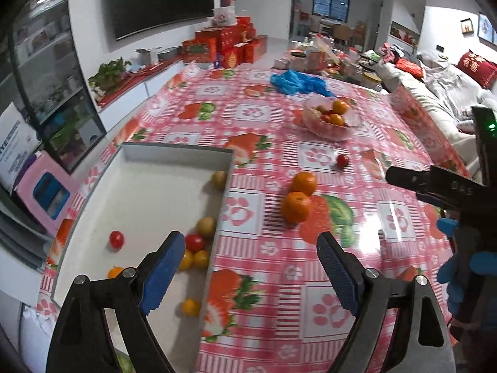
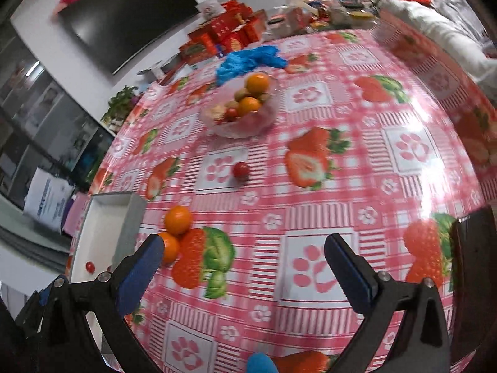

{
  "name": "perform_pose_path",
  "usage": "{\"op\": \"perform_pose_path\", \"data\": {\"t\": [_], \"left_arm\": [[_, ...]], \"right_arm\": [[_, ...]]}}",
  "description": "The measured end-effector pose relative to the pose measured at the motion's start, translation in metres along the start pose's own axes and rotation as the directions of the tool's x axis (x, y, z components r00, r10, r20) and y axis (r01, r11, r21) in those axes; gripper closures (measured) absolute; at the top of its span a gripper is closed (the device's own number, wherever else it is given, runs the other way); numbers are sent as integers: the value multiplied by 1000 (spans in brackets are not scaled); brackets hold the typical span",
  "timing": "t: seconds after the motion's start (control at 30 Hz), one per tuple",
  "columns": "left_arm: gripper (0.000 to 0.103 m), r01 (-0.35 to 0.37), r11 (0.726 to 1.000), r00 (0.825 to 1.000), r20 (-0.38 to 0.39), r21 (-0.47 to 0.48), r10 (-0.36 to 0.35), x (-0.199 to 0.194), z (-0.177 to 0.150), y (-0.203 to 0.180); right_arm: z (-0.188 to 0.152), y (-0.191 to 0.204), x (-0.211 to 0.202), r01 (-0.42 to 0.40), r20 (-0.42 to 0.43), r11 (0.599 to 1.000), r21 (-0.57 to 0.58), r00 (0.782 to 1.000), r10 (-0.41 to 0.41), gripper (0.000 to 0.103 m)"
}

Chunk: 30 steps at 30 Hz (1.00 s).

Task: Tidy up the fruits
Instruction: 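Withdraw both open grippers from the tray over the table, then grasp an orange with the left gripper while the right grasps the red cherry tomato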

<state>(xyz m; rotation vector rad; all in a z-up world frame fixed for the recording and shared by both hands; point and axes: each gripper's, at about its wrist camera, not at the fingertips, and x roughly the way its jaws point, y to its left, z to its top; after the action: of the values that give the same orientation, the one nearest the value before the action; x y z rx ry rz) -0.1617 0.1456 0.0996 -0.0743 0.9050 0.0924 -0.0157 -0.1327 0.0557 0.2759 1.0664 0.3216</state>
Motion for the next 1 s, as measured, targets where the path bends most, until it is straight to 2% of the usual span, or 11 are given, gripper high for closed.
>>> {"op": "perform_pose_path", "data": {"t": [0.23,0.4,0.57,0.63,0.73,0.9,1.0], "left_arm": [[15,62,998,997,-37,-14,-62,-9,18,-9],[15,75,996,997,17,-38,-75,-34,50,-4],[15,52,999,995,85,-8,-51,-49,72,-11],[15,44,999,996,82,4,-44,-43,74,-16],[15,54,998,998,31,37,-55,-16,66,-28],[15,13,993,998,-63,114,-6,42,32,-48],[15,24,994,995,-98,106,-14,62,21,-52]], "right_arm": [[0,-17,9,7,-48,1000,20,999,-6,0],[12,-17,3,-1,-29,1000,13,1000,1,0],[38,-9,-12,0,23,1000,-12,1000,0,0],[46,-4,-10,20,15,999,-46,1000,-20,0],[44,2,4,95,4,988,-118,995,-95,0],[14,-5,39,153,-69,965,-214,983,-171,0],[-1,-10,53,197,-74,945,-262,972,-223,0]]}}
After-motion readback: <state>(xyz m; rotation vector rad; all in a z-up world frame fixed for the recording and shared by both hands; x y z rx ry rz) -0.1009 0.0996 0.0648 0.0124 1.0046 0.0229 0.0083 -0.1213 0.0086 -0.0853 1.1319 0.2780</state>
